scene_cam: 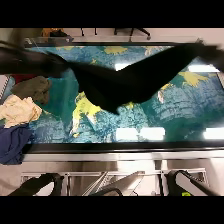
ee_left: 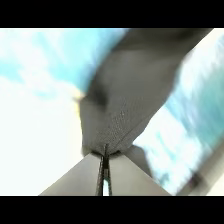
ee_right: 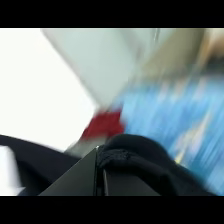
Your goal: Fold the shirts.
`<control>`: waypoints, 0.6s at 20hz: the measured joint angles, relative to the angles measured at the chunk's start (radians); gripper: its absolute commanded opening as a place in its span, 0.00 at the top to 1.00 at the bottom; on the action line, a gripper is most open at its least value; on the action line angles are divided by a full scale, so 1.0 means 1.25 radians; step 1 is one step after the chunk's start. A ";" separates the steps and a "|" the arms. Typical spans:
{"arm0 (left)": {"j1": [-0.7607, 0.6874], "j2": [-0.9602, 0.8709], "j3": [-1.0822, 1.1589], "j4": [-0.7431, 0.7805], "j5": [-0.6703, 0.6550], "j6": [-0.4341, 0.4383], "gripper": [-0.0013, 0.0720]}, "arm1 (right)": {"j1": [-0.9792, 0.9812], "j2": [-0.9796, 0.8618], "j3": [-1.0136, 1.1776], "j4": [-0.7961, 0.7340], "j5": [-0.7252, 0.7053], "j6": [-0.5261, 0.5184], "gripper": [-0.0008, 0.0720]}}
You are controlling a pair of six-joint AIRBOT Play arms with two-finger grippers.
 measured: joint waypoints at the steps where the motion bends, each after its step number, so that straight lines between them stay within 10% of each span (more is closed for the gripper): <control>1: 0.000 0.046 0.040 0.025 -0.003 -0.006 0.97 | -0.039 0.047 0.028 0.005 0.001 -0.005 0.96; 12: 0.000 0.138 -0.004 0.220 0.069 -0.006 0.97 | -0.149 0.077 0.125 -0.023 -0.045 -0.055 0.96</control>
